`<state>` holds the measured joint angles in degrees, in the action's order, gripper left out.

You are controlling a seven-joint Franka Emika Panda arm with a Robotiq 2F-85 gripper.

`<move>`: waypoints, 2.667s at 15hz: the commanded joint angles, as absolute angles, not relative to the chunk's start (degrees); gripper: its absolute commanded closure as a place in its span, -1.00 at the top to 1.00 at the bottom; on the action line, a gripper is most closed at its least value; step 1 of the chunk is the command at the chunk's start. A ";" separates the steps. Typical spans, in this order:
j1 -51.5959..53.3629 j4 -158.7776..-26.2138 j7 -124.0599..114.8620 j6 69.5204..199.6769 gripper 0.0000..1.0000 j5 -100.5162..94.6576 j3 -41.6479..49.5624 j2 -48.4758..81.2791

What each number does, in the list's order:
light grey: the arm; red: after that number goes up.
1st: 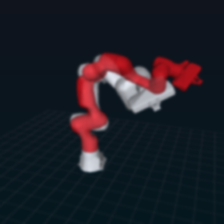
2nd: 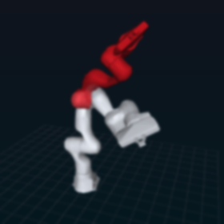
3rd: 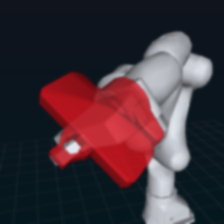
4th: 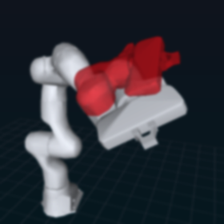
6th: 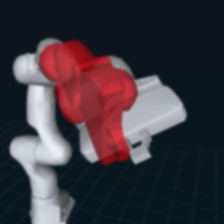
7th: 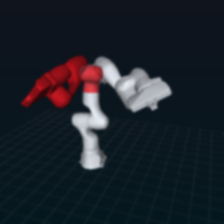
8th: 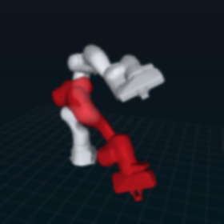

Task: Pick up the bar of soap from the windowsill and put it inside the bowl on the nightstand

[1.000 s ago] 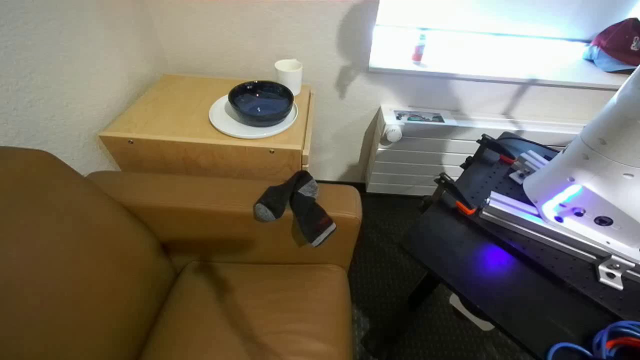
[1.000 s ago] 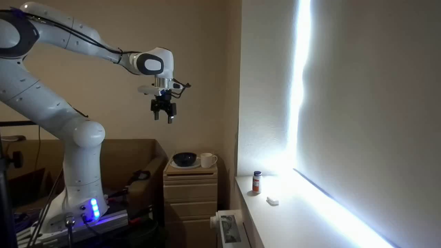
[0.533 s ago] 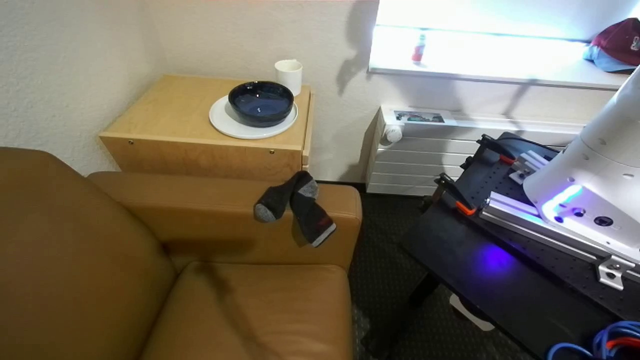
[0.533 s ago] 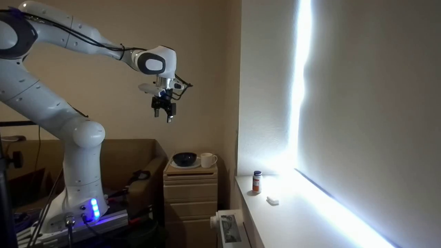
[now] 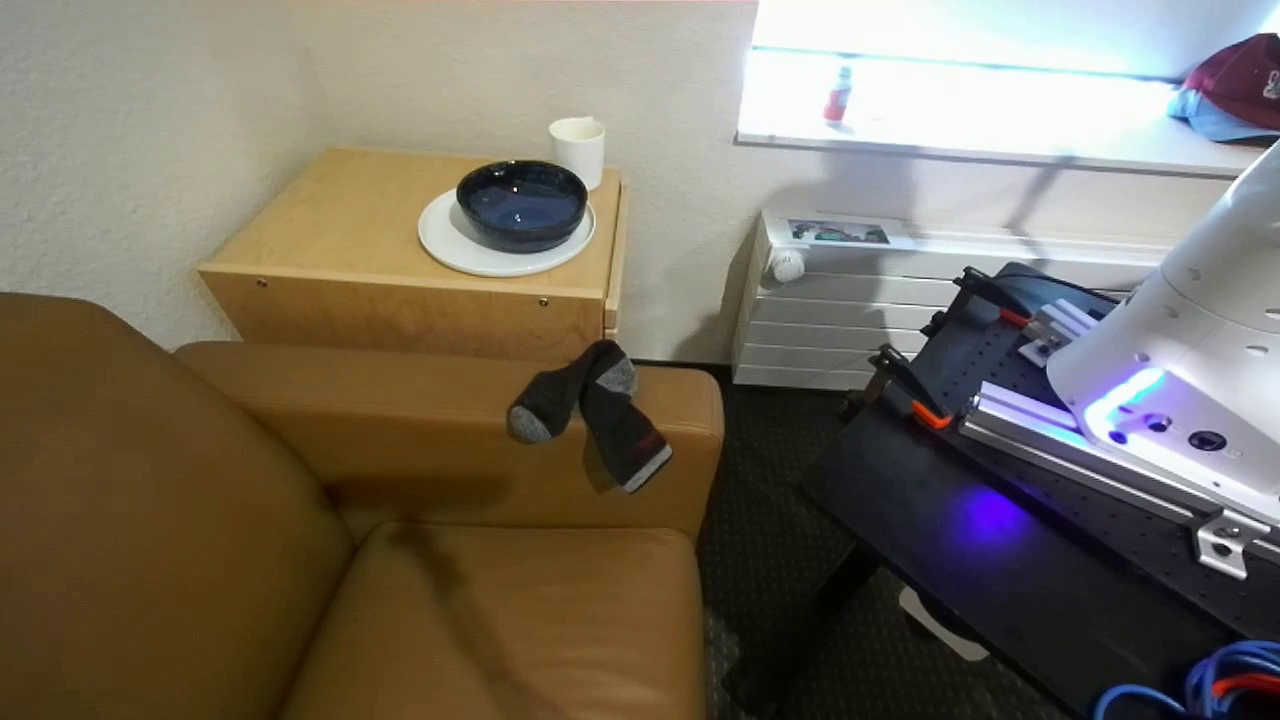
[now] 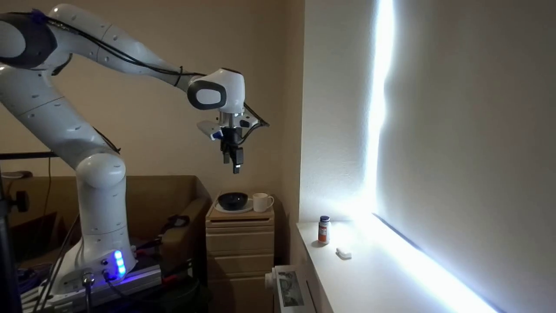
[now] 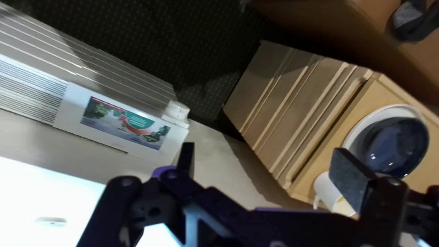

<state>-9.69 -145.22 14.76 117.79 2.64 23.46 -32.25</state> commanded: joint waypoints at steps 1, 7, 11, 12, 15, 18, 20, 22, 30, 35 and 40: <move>-14.06 -138.73 14.64 119.52 1.00 5.98 28.21 -22.34; -16.24 -139.48 10.03 124.15 1.00 1.27 24.29 -18.44; -12.71 -130.93 1.23 133.58 1.00 7.82 28.44 -4.62; -12.84 -128.61 0.18 135.51 1.00 9.71 29.12 -1.06; -18.14 -120.80 -2.62 137.37 1.00 15.83 26.98 9.27; -19.55 -122.46 -4.16 137.19 1.00 14.40 25.38 7.55; -19.97 -120.59 -5.53 137.06 1.00 14.53 25.29 9.69; -19.00 -117.38 -14.08 138.52 1.00 12.35 25.32 15.38; -23.06 -95.29 -36.92 136.20 1.00 23.06 23.15 34.44; -23.83 -95.20 -40.59 138.04 1.00 20.61 22.90 35.53; -22.70 -91.46 -47.87 137.52 1.00 18.99 23.88 40.64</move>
